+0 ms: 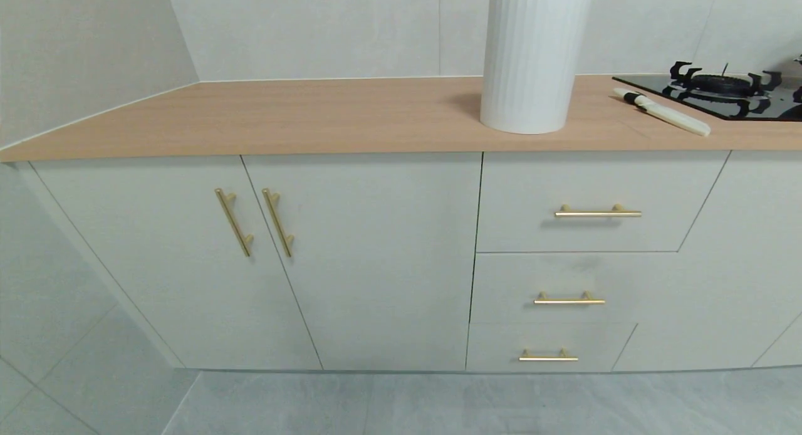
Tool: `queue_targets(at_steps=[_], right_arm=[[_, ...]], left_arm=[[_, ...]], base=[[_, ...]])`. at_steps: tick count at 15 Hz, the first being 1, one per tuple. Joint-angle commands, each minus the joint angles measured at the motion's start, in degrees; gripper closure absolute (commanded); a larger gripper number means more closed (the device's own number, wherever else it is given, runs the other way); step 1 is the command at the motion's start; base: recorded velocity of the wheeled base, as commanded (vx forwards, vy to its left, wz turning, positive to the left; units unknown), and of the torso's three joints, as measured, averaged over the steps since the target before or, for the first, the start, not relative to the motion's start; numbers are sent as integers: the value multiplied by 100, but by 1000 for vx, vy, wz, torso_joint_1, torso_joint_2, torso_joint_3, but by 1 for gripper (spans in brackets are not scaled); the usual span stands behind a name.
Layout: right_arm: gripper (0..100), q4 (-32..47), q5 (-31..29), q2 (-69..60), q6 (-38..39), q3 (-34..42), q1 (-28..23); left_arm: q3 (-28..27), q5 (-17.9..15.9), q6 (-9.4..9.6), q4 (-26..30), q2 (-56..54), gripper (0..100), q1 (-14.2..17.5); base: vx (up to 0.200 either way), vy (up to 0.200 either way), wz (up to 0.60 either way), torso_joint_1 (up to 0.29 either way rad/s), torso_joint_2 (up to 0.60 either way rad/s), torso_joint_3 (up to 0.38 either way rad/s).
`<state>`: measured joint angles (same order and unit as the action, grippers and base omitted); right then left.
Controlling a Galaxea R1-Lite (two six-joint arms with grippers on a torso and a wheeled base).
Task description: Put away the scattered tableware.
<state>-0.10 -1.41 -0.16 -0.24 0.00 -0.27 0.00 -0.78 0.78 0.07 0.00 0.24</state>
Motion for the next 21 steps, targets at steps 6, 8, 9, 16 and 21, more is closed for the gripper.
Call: queue_targets(at_steps=[6, 8, 9, 16, 21], right_arm=[[0, 1, 1, 16, -2, 0, 0], [0, 1, 1, 16, -2, 0, 9], [0, 1, 1, 16, -2, 0, 9], [0, 1, 1, 16, 7, 0, 9], [0, 1, 1, 16, 7, 0, 9]], left_arm=[[0, -1, -16, 1, 0, 0, 2], [0, -1, -16, 1, 0, 0, 2], [0, -1, -16, 1, 0, 0, 2], [0, -1, -16, 1, 0, 0, 2], [0, -1, -25, 1, 0, 0, 2]], base=[[200, 0, 0, 3, 0, 2], [200, 0, 0, 2, -5, 5], [200, 0, 0, -2, 7, 2], [86, 0, -171, 7, 1, 2], [0, 0, -120, -1, 0, 3]])
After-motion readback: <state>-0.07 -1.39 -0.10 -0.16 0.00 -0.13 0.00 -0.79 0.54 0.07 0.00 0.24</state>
